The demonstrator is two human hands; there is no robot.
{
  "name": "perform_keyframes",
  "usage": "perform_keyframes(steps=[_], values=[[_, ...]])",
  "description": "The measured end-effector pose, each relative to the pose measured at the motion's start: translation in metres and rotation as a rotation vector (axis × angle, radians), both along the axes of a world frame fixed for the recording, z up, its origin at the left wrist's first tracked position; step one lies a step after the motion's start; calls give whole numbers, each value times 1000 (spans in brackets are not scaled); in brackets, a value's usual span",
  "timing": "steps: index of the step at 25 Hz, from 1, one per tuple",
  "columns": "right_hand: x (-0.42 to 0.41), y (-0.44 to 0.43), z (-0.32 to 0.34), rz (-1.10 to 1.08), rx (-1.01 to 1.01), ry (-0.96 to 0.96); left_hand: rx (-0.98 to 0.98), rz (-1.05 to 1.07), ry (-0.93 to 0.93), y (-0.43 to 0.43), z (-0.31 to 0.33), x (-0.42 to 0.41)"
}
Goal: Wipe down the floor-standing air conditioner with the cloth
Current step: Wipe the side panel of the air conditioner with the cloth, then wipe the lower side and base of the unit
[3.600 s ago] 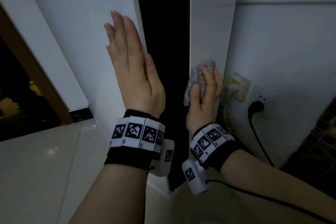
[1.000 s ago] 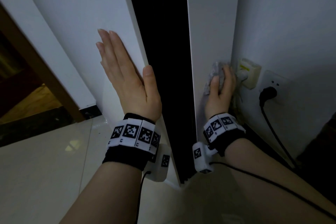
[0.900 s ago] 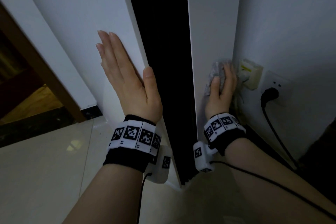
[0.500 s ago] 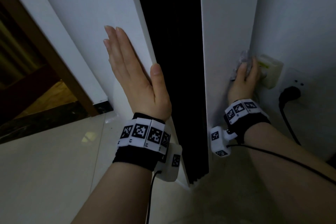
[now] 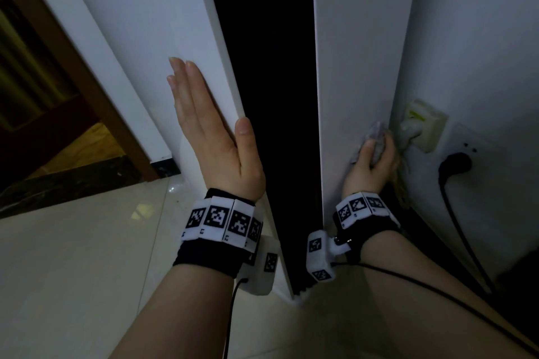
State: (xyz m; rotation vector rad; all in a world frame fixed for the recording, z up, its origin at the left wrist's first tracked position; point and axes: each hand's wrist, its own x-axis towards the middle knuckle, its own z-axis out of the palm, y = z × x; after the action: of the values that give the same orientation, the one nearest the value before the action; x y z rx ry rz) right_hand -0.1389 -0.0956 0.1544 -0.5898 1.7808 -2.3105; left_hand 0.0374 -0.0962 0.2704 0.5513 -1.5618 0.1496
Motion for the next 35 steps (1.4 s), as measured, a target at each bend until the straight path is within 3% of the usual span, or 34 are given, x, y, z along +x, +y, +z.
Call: perform_keyframes(steps=[6,11,14,19,26,35], values=[[6,9,7,30,58,-28,51,22,-52,-1,0,12],[3,16,10,17,102,-24,-44,-55,-127,-27,-4,25],[18,24,14,41,73,-113,70,-80,-83,-35,-9,35],[74,34,3,-185,107,-55,79,-177,-192,-52,-21,56],[126,55,-1,-225,119,-126,69,-202,-202,-55,-25,61],[146,43,-35,-296,113,-55,104,-202,-230,-49,-20,63]])
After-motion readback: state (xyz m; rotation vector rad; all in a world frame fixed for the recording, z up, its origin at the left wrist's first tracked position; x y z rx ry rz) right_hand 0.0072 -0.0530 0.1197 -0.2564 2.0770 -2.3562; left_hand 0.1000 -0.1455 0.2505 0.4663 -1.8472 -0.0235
